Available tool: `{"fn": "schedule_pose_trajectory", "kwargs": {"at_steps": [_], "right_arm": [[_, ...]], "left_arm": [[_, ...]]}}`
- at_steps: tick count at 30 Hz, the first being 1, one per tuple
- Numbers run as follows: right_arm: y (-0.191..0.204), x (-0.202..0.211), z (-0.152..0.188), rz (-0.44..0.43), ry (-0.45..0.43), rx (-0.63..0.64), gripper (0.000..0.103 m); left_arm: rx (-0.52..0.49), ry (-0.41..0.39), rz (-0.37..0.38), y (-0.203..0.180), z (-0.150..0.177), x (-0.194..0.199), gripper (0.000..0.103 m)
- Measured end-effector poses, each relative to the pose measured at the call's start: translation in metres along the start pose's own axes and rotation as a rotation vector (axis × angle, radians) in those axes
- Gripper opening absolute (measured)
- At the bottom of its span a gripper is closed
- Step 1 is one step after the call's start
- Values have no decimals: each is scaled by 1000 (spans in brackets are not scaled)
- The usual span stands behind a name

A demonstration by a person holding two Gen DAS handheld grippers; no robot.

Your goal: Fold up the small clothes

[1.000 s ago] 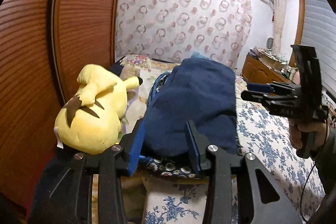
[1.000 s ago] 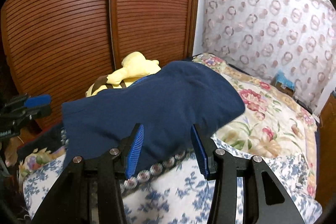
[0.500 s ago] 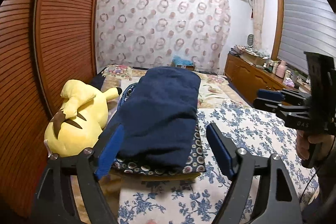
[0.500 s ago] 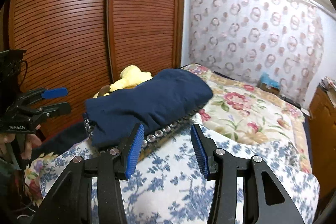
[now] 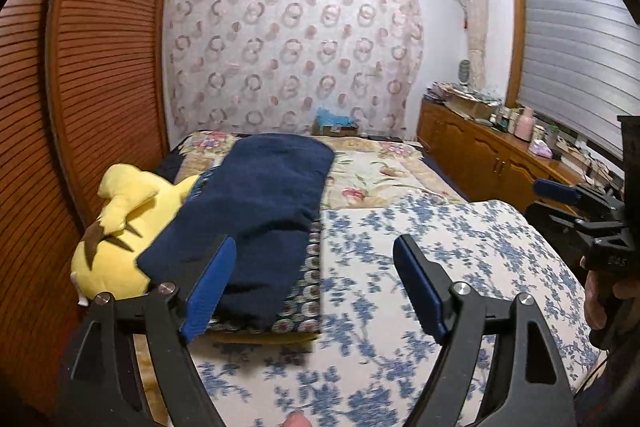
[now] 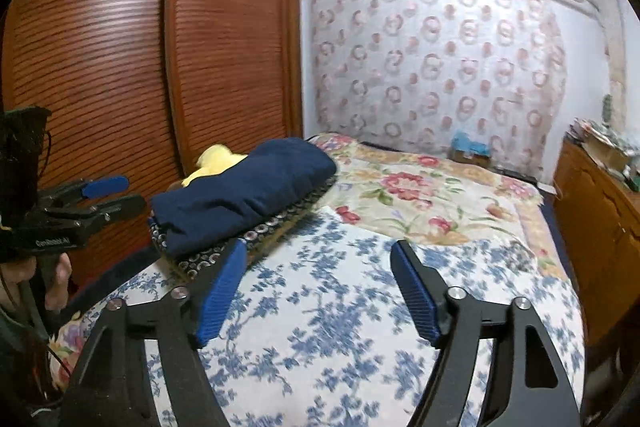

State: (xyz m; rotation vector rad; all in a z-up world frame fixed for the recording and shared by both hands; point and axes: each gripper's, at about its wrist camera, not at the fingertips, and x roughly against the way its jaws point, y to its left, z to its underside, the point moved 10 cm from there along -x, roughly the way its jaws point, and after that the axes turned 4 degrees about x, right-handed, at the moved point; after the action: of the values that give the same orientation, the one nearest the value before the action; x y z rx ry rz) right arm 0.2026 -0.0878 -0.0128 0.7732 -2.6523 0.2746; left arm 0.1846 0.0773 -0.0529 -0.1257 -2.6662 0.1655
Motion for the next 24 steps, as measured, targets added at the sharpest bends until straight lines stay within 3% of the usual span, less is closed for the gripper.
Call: {"fn": "schedule_pose_trajectory", "kwargs": {"at_steps": [13,24], "right_arm": [[-34,76,14,200,-87,-134,82],[-15,83,22,307,-123,-165,82]], "left_arm": [[-31,-34,68,-70,-19,0,82],[-41,-34,73,-95,-23,1,82]]}}
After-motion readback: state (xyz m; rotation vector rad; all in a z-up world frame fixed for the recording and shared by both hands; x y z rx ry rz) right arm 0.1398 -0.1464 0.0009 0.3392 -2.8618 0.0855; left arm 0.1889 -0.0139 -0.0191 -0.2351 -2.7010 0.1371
